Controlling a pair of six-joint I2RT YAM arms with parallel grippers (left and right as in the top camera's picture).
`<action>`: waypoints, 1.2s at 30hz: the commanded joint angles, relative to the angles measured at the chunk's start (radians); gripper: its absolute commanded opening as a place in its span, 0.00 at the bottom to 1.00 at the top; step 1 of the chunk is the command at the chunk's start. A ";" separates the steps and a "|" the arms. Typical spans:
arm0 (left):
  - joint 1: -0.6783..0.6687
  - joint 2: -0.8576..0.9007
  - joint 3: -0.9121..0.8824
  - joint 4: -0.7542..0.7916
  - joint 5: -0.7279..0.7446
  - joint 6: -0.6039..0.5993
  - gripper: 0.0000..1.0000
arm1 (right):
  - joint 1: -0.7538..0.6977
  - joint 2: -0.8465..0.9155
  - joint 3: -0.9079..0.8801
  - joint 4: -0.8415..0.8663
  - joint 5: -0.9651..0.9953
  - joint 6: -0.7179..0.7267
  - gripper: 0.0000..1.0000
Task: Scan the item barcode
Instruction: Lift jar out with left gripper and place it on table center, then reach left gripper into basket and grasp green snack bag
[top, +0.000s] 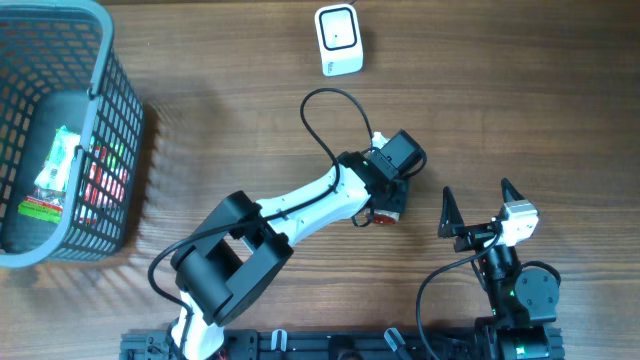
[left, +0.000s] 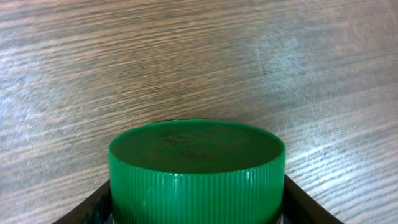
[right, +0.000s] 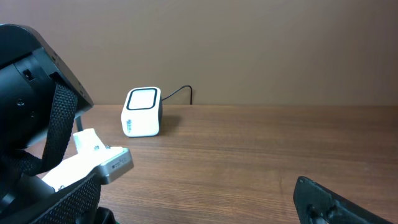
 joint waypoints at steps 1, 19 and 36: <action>0.008 -0.023 0.010 -0.004 -0.062 -0.186 0.58 | -0.004 -0.002 -0.001 0.003 0.010 -0.009 1.00; 0.021 -0.048 0.024 0.018 -0.177 -0.103 1.00 | -0.004 -0.002 -0.001 0.003 0.010 -0.009 1.00; 0.561 -0.475 0.460 -0.384 -0.616 0.360 1.00 | -0.004 -0.002 -0.001 0.003 0.010 -0.009 1.00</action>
